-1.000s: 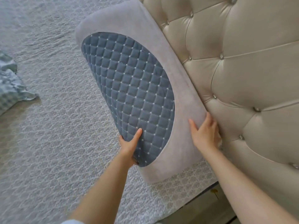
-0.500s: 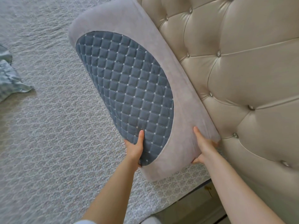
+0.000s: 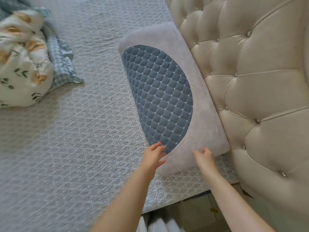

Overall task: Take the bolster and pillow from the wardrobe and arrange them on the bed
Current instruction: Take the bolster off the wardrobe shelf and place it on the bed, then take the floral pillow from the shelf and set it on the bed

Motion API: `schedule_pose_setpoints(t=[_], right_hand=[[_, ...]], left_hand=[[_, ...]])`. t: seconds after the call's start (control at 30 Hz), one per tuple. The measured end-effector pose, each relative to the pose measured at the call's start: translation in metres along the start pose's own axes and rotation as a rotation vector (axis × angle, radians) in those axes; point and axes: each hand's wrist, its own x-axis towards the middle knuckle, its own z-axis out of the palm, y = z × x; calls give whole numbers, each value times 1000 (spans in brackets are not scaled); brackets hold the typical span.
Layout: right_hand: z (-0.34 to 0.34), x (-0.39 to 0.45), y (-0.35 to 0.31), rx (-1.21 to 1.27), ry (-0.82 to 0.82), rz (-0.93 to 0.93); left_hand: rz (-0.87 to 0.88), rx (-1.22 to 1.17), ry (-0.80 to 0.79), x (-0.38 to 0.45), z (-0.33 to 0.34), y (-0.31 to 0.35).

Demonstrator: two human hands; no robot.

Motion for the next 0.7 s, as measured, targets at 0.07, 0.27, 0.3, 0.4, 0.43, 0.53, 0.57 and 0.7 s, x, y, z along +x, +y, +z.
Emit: schedule_pose_setpoints(t=[0.07, 0.27, 0.3, 0.4, 0.43, 0.53, 0.57, 0.7], right_hand=[[12, -23, -5, -139, -100, -124], [36, -89, -13, -411, -336, -463], [42, -101, -14, -443, -373, -504], [63, -139, -9, -544, -502, -628], [71, -152, -6, -580, -547, -668], [99, -195, 7, -715, -690, -765], [109, -210, 11, -752, -731, -789], [145, -275, 36, -887, -878, -901]], left_hand=[[64, -5, -8, -22, 1, 1], [223, -11, 216, -88, -47, -35], [253, -28, 265, -99, -60, -45], [311, -99, 409, -135, -104, -81], [327, -133, 460, -148, -118, -94], [367, -230, 643, -189, -157, -135], [382, -266, 700, -204, -167, -148], [412, -427, 877, -267, -199, -200]])
